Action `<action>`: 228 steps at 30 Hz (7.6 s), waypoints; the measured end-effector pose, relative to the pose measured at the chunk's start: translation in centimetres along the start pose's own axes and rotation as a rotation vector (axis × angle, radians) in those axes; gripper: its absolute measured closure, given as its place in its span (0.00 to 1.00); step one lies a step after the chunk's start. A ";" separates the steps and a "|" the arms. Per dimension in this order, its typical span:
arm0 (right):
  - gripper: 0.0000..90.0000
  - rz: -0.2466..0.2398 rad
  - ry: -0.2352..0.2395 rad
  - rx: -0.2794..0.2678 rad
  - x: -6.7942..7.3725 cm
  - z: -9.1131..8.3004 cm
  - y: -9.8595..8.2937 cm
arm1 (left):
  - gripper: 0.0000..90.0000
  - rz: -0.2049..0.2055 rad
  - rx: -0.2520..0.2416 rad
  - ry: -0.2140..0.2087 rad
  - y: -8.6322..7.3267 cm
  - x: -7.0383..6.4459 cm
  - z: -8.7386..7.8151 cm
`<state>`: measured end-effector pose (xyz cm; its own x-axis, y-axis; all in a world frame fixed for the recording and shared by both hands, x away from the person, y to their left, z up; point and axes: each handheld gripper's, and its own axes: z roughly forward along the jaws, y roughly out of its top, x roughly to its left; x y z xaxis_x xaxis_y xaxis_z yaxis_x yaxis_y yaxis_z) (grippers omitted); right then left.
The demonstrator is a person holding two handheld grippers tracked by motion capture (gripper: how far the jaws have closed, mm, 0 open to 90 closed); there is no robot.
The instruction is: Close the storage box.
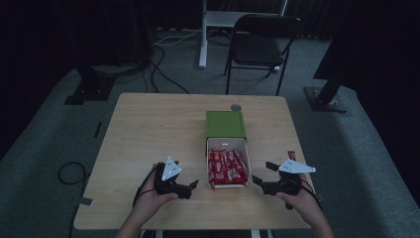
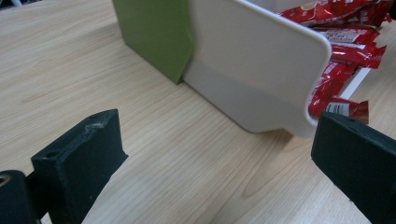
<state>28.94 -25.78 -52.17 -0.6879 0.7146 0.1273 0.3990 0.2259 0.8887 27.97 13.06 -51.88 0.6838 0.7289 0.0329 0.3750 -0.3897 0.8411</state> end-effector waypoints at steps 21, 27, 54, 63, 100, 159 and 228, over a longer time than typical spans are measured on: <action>0.19 0.002 0.002 0.008 -0.2 1.6 0.3 | 0.04 0.006 -0.029 -0.047 1.9 -0.9 2.3; 0.18 0.017 0.006 0.008 -0.3 1.8 0.3 | 0.03 0.016 -0.019 -0.047 2.0 -0.9 2.9; 0.16 0.004 0.001 0.018 -0.6 2.8 0.9 | 0.03 -0.028 -0.004 -0.027 2.5 0.4 4.2; 0.15 0.003 -0.002 0.020 -0.8 3.1 1.1 | 0.03 -0.029 0.000 -0.017 2.8 0.7 4.4; 0.15 0.006 -0.037 0.019 -2.0 4.2 2.0 | 0.03 -0.032 0.012 -0.001 3.7 1.7 5.7; 0.15 0.030 -0.085 0.017 -4.0 6.2 4.1 | 0.03 -0.055 0.018 0.026 5.6 3.9 7.4; 0.13 0.048 -0.149 0.010 -5.6 8.5 5.6 | 0.03 -0.050 0.039 0.064 7.2 6.1 9.8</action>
<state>40.16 -22.89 -51.62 -0.5708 0.8146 0.1025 0.4359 0.1949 0.8786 40.98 9.24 -50.93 0.6224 0.7822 0.0271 0.4325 -0.3725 0.8211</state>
